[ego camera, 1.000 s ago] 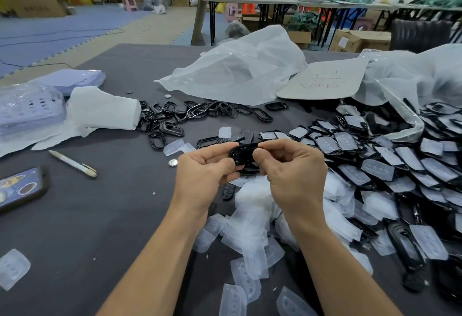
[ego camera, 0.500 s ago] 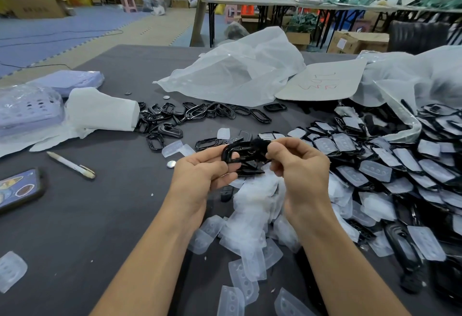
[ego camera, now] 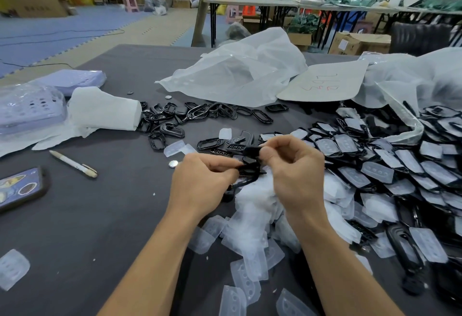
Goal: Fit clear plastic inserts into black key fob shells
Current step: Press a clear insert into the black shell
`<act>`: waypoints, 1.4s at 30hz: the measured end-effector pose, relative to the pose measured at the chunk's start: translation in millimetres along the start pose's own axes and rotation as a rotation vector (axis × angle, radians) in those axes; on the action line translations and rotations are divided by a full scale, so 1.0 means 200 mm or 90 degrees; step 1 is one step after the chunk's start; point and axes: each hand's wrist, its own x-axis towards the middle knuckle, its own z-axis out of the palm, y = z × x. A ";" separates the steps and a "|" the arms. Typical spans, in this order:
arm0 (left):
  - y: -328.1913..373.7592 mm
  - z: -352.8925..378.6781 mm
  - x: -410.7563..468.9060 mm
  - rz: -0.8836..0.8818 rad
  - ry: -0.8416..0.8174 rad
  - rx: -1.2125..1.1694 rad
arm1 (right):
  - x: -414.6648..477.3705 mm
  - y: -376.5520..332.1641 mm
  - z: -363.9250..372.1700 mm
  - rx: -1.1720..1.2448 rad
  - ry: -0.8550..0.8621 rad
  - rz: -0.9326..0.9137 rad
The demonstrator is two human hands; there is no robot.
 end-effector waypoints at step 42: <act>0.06 0.12 -0.06 -0.076 -0.047 -0.374 | -0.09 0.02 0.09 -0.279 0.074 -0.095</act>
